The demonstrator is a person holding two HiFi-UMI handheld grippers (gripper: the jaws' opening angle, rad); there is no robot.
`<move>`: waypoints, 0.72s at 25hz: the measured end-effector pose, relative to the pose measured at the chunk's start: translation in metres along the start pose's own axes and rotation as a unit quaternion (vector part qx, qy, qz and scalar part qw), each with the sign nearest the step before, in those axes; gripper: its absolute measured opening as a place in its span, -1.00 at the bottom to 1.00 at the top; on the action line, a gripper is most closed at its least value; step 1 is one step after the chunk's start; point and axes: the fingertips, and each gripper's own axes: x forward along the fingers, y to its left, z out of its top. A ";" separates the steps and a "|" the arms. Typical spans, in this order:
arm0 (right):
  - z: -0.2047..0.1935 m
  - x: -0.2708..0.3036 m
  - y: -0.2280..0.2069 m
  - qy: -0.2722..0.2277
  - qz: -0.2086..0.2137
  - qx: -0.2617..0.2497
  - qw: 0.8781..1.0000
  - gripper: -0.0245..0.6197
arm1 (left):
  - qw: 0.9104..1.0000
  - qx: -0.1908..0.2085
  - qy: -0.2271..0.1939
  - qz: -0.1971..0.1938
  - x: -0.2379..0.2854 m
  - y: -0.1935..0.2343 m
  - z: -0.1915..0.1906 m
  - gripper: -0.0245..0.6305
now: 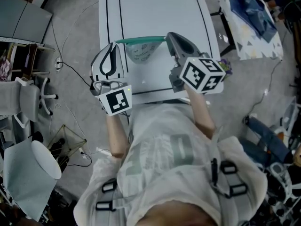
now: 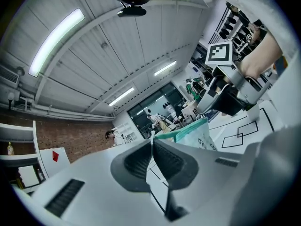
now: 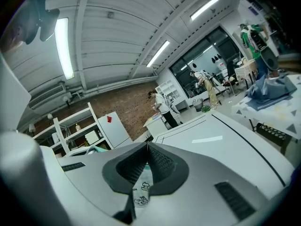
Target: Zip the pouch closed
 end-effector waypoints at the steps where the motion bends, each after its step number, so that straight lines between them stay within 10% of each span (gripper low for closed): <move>1: 0.000 -0.001 -0.001 0.000 -0.001 -0.001 1.000 -0.90 | 1.000 -0.004 -0.002 -0.001 0.000 -0.001 0.001 -0.87; 18: -0.015 -0.002 -0.048 0.017 -0.109 -0.091 0.990 -0.88 | 0.977 -0.187 0.092 -0.054 0.029 -0.055 -0.044 -0.86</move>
